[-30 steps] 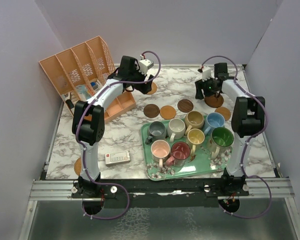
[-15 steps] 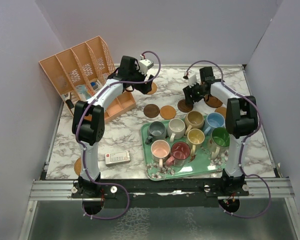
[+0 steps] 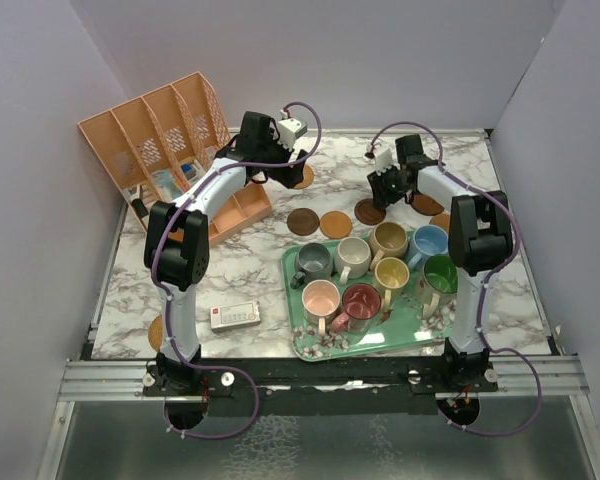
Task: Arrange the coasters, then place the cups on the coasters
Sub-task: Move the coaster to the center of the board.
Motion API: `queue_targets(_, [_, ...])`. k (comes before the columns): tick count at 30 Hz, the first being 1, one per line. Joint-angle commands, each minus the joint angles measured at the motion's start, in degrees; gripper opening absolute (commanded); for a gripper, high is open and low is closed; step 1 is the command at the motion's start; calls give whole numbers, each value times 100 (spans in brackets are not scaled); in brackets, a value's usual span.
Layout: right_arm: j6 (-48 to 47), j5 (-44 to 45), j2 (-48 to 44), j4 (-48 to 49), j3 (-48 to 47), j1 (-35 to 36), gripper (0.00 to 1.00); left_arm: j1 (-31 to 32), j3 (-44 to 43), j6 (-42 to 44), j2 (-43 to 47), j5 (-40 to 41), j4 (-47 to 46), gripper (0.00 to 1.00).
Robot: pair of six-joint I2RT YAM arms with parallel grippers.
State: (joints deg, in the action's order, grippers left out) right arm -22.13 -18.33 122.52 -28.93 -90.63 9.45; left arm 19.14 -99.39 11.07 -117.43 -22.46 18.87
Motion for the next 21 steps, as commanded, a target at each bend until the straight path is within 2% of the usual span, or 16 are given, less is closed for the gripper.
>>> queue_targets(1, [346,1133,393,345,-255,30,32,-17,52,37,167,13,-46,85])
queue_targets(8, [568,1736,889,427,-905,30,28,-16,85,32,159,-15,-73,85])
queue_targets(21, [711,2410,1792,453,-2199,-137,26,-25,96,128,173,91,-54,85])
